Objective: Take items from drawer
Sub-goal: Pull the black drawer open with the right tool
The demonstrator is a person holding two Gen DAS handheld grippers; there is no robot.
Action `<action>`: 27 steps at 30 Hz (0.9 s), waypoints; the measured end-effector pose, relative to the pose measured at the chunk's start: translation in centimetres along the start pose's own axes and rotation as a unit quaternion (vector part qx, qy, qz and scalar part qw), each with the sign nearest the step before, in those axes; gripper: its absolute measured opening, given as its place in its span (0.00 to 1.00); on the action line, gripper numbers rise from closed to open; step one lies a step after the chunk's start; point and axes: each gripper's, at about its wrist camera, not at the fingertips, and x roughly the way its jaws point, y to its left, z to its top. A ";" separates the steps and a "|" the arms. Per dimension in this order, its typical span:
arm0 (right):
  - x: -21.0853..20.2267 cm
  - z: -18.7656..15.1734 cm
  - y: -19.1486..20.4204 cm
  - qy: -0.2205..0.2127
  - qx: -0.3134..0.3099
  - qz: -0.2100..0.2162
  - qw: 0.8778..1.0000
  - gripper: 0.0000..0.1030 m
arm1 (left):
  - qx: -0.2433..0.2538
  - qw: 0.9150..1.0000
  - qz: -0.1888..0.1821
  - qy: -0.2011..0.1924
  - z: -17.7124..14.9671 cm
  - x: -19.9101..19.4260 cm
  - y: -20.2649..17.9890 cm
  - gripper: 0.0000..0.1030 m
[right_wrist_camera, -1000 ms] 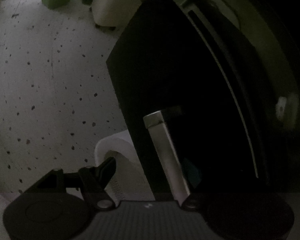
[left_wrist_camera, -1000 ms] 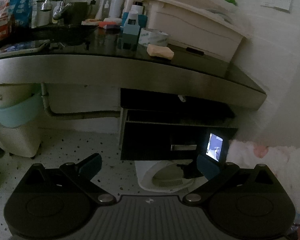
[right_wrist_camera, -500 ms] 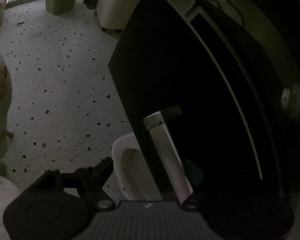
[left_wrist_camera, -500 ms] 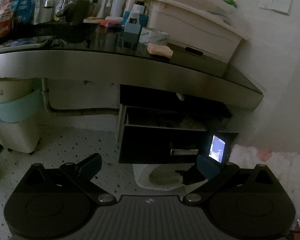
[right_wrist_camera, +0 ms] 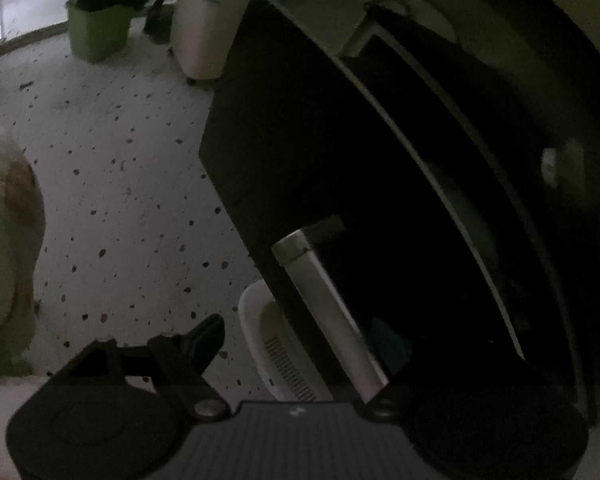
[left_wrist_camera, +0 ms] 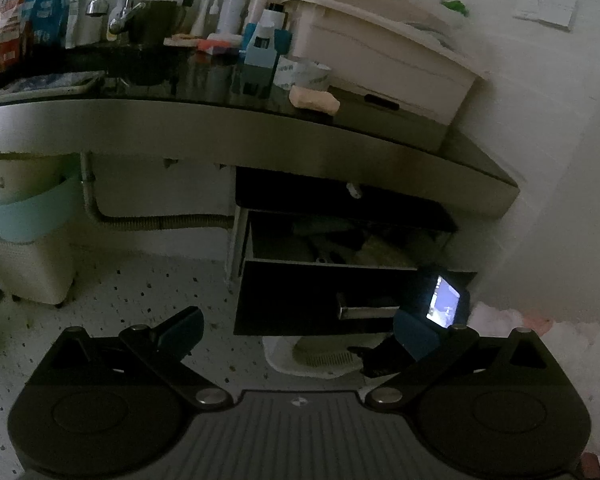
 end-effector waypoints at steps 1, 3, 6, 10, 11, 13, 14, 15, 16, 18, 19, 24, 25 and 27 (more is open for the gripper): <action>-0.2 -0.1 0.0 0.000 0.003 -0.002 1.000 0.78 | 0.000 1.000 0.000 -0.001 0.0 0.0 0.0 1.00; -0.8 -0.4 -0.2 -0.002 0.018 -0.008 1.000 0.78 | 0.000 1.000 -0.001 -0.003 0.0 -0.1 0.0 1.00; -1.8 -1.0 -1.0 -0.010 0.069 -0.012 0.998 0.78 | 0.000 1.000 -0.003 -0.005 -0.1 -0.3 0.0 1.00; -2.4 -1.7 -2.7 -0.007 0.164 -0.015 0.986 0.79 | -0.003 1.000 -0.006 -0.007 -0.4 -0.5 0.2 1.00; -2.6 -1.9 -3.1 -0.006 0.187 -0.015 0.982 0.79 | -0.004 1.000 -0.007 -0.007 -0.4 -0.6 0.3 1.00; -2.9 -2.3 -4.0 -0.005 0.234 -0.016 0.972 0.79 | -0.007 1.000 -0.009 -0.007 -0.6 -0.7 0.4 1.00; -3.0 -2.5 -4.4 -0.004 0.257 -0.017 0.966 0.79 | -0.008 1.000 -0.009 -0.008 -0.6 -0.8 0.5 1.00; -3.2 -2.7 -4.8 -0.004 0.280 -0.017 0.960 0.79 | -0.009 1.000 -0.009 -0.009 -0.7 -0.9 0.5 1.00; -3.3 -2.9 -5.3 -0.003 0.303 -0.018 0.953 0.79 | -0.010 1.000 -0.009 -0.010 -0.7 -1.0 0.6 1.00; -3.6 -3.3 -6.1 -0.002 0.348 -0.019 0.937 0.79 | -0.013 1.000 -0.009 -0.013 -0.7 -1.2 0.7 1.00; -3.8 -3.5 -6.5 -0.001 0.370 -0.019 0.929 0.79 | -0.016 1.000 -0.009 -0.015 -0.7 -1.3 0.8 1.00; -3.2 -3.4 -8.1 -0.009 0.455 -0.009 0.890 0.78 | -0.022 1.000 -0.006 -0.018 -0.8 -1.7 1.3 1.00; -3.1 -3.1 -8.0 -0.011 0.461 -0.007 0.887 0.78 | -0.023 1.000 -0.005 -0.018 -0.8 -1.8 1.4 1.00; -2.7 -2.6 -8.0 -0.007 0.466 -0.006 0.885 0.78 | -0.026 0.999 -0.003 -0.019 -0.8 -2.0 1.6 1.00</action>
